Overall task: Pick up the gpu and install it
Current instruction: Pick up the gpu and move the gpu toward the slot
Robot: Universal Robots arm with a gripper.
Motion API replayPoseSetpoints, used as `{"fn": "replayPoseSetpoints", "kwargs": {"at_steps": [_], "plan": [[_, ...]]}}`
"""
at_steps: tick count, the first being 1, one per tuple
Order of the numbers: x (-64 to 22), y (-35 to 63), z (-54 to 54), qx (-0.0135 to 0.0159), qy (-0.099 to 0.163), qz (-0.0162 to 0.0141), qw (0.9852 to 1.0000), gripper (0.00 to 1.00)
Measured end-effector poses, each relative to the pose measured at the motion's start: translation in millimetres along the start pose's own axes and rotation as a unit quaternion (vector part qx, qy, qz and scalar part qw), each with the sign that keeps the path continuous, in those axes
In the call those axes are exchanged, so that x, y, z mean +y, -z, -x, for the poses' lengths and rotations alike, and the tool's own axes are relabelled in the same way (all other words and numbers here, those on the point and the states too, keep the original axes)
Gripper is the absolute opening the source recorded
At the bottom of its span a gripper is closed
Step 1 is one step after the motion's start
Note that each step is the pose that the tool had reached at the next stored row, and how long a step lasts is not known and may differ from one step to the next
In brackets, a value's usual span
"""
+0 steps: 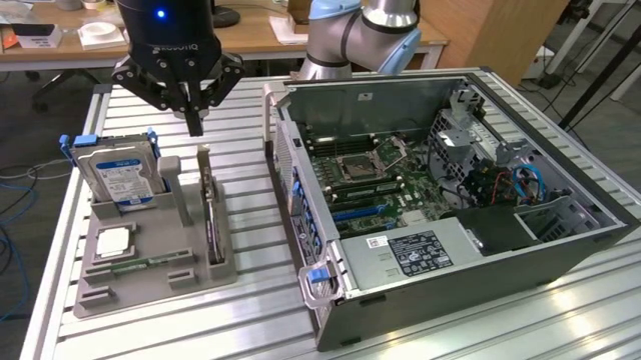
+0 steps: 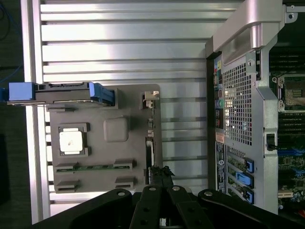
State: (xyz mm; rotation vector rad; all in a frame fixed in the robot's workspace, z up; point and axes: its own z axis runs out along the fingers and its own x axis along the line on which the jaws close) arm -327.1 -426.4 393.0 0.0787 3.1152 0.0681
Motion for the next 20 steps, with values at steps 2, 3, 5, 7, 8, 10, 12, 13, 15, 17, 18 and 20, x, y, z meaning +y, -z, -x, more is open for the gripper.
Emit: {"fn": "replayPoseSetpoints", "kwargs": {"at_steps": [2, 3, 5, 7, 8, 10, 12, 13, 15, 17, 18, 20], "plan": [[0.0, 0.0, 0.0, 0.0, 0.0, 0.0, 1.0, 0.17], [0.0, 0.0, 0.0, 0.0, 0.0, 0.0, 1.0, 0.17], [0.0, 0.0, 0.0, 0.0, 0.0, 0.0, 1.0, 0.23], [0.0, 0.0, 0.0, 0.0, 0.0, 0.0, 1.0, 0.35], [0.0, 0.0, 0.0, 0.0, 0.0, 0.0, 1.0, 0.41], [0.0, 0.0, 0.0, 0.0, 0.0, 0.0, 1.0, 0.47], [0.0, 0.0, 0.0, 0.0, 0.0, 0.0, 1.0, 0.53], [0.0, 0.0, 0.0, 0.0, 0.0, 0.0, 1.0, 0.53], [0.0, 0.0, 0.0, 0.0, 0.0, 0.0, 1.0, 0.59], [0.0, 0.0, 0.0, 0.0, 0.0, 0.0, 1.0, 0.59], [0.0, 0.0, 0.0, 0.0, 0.0, 0.0, 1.0, 0.59], [0.0, 0.0, 0.0, 0.0, 0.0, 0.0, 1.0, 0.59]]}}
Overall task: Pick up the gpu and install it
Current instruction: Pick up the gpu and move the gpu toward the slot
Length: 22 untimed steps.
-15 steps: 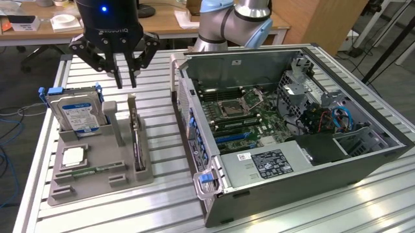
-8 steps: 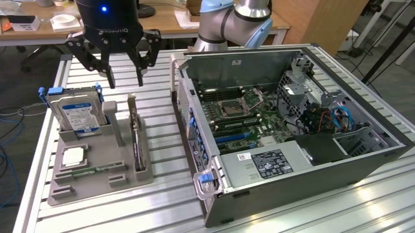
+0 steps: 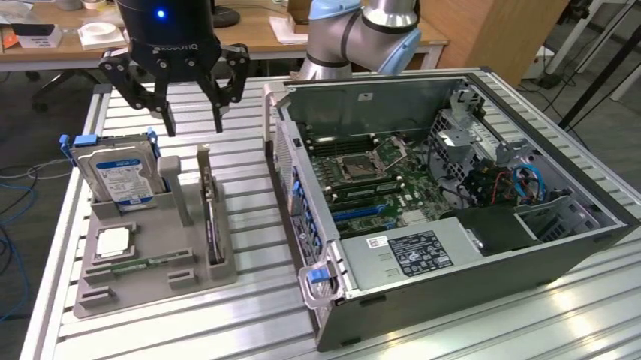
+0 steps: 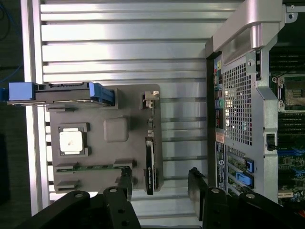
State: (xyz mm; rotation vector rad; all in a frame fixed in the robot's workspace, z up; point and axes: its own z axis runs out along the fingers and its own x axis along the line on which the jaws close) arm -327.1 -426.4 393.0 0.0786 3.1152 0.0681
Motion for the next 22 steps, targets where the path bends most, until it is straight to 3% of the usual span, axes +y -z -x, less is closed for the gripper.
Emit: {"fn": "replayPoseSetpoints", "kwargs": {"at_steps": [22], "plan": [[-0.4, -9.5, -0.2, 0.0, 0.0, 0.0, 1.0, 0.59]]}}
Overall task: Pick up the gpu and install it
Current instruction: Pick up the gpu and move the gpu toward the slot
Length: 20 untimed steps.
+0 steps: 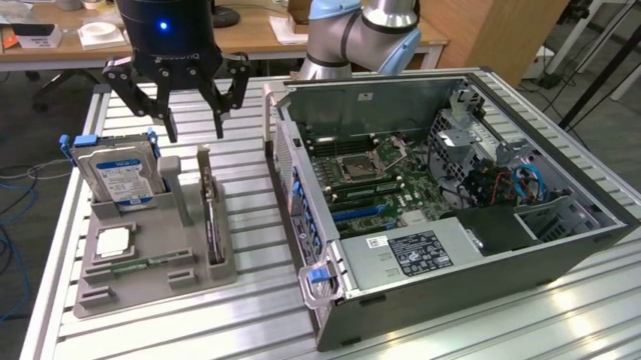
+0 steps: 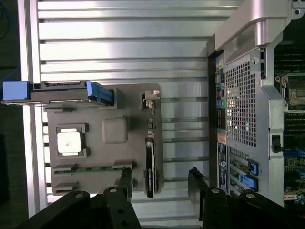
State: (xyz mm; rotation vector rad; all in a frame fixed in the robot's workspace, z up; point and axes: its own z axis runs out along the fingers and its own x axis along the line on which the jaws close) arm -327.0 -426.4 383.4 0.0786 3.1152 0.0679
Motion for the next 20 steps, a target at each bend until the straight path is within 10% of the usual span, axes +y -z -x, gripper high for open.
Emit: {"fn": "replayPoseSetpoints", "kwargs": {"at_steps": [20], "plan": [[-0.3, -6.7, -0.2, 0.0, 0.0, 0.0001, 1.0, 0.59]]}}
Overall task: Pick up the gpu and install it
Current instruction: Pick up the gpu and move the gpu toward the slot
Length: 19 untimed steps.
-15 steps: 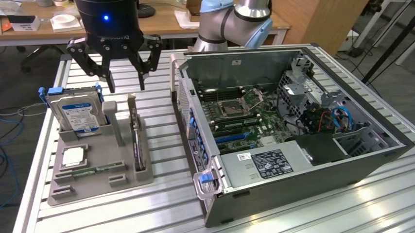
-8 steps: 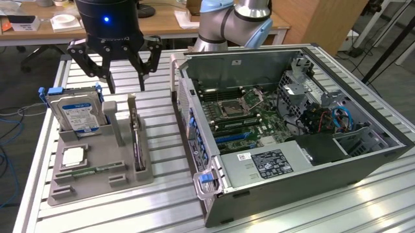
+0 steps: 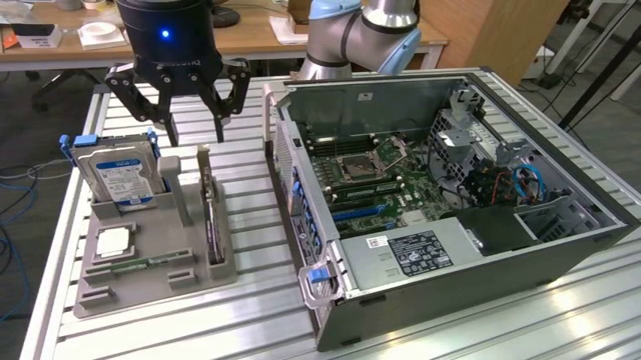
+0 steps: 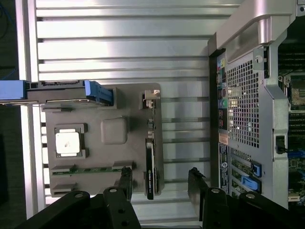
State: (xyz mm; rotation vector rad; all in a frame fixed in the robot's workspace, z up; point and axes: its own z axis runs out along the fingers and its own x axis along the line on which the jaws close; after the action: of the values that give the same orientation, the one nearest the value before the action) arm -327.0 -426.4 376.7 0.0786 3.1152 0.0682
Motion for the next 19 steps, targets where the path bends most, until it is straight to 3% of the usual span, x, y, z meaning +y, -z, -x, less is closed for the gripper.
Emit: {"fn": "replayPoseSetpoints", "kwargs": {"at_steps": [19], "plan": [[-0.2, -5.2, -0.1, 0.0, 0.0, 0.0, 1.0, 0.59]]}}
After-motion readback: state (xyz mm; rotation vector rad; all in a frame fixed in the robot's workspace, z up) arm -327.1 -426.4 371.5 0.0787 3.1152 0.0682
